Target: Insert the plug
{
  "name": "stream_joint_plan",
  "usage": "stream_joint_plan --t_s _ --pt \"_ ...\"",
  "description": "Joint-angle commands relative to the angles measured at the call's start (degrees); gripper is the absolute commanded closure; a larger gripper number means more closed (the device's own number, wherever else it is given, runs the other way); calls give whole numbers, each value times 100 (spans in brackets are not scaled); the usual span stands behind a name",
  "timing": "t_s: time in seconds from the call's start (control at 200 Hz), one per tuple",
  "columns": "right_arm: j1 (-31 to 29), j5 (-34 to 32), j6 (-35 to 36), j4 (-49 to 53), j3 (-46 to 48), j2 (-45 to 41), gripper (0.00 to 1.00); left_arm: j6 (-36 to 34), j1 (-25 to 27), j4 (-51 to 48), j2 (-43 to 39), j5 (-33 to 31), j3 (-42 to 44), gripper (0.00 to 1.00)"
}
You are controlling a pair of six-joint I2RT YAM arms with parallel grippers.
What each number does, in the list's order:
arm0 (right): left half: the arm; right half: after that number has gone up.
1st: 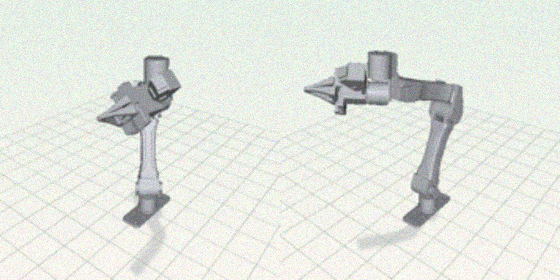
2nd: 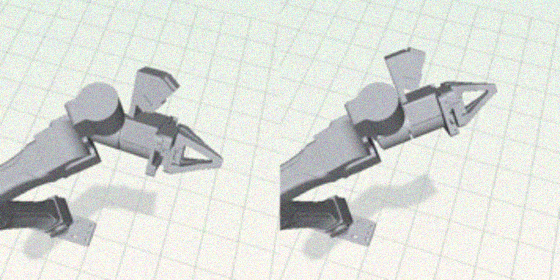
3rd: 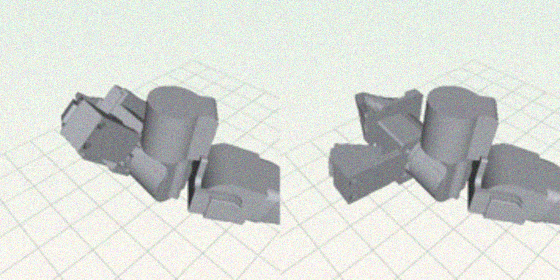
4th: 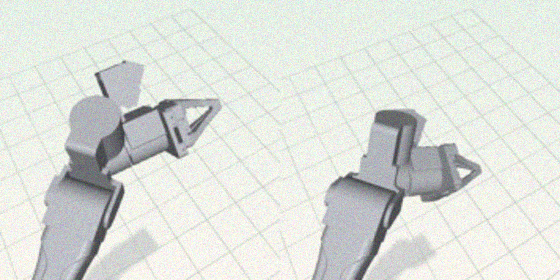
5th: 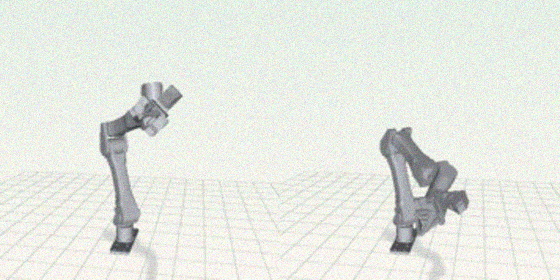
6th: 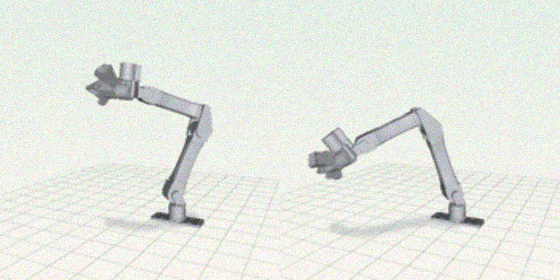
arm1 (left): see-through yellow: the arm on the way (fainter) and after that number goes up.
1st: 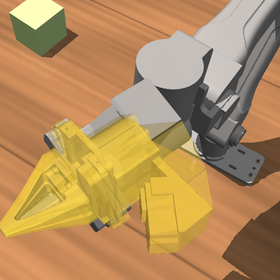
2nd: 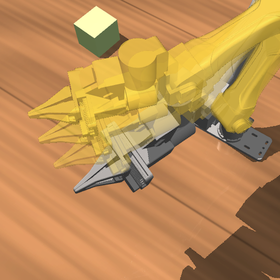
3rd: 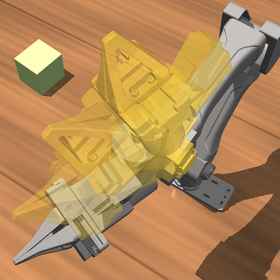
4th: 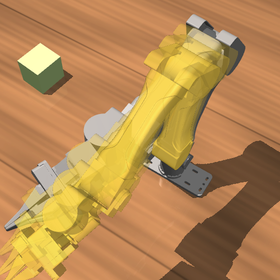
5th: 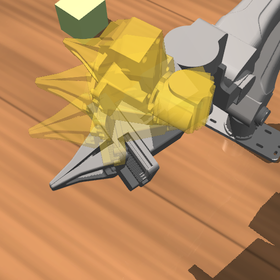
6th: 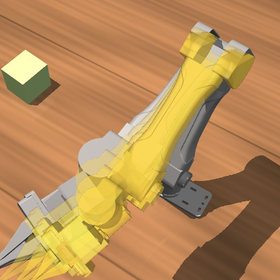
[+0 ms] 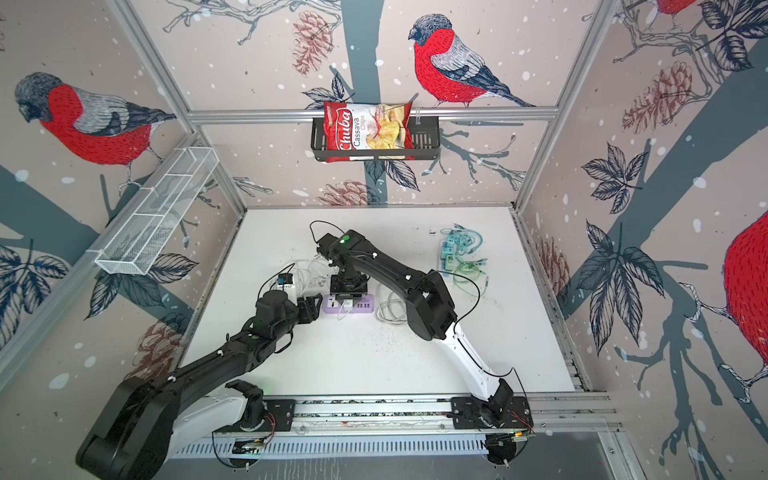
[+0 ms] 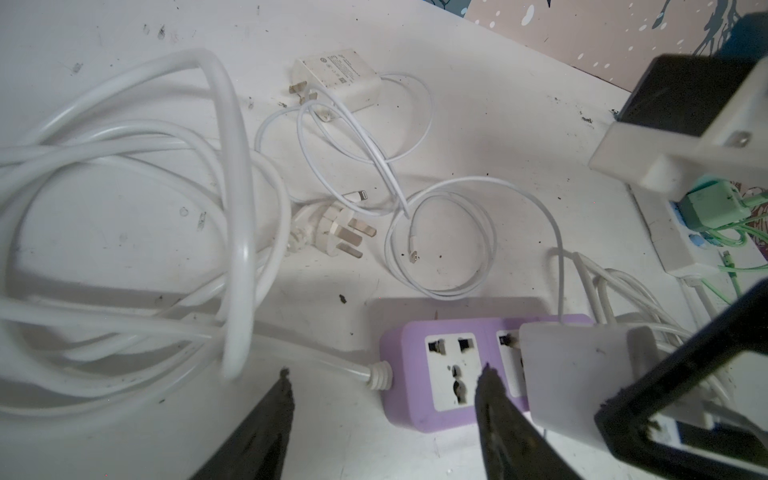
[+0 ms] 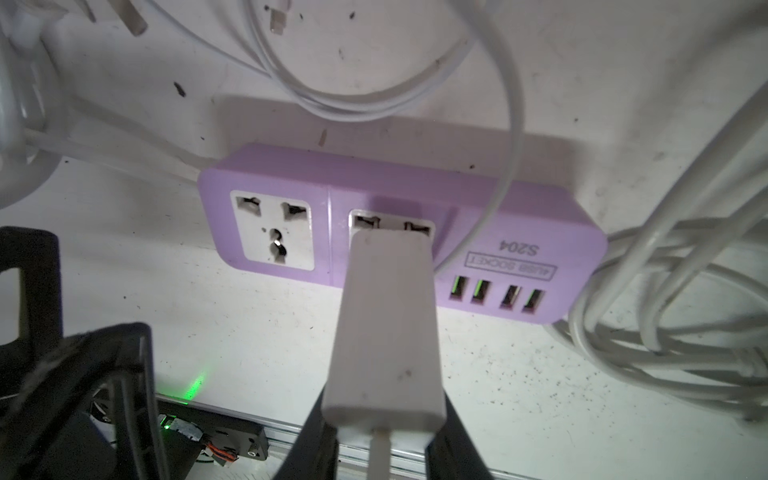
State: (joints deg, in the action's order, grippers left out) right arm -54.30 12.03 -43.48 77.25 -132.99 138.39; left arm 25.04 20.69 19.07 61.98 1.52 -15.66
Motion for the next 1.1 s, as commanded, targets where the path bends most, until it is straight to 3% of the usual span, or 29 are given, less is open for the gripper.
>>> stream_joint_plan --t_s 0.0,0.17,0.53,0.9,1.096 --pt "24 -207 98 -443 -12 122 99 -63 -23 229 12 48 2 32" --pt "70 126 365 -164 -78 218 100 -62 -30 223 -42 49 11 32" --pt "111 168 490 -163 168 190 100 13 -30 438 247 107 -15 33" --pt "142 19 149 -184 -415 760 100 13 -30 1023 1781 272 -533 36" --pt "216 -348 -131 -419 -338 757 100 145 -38 1306 2117 315 -581 36"
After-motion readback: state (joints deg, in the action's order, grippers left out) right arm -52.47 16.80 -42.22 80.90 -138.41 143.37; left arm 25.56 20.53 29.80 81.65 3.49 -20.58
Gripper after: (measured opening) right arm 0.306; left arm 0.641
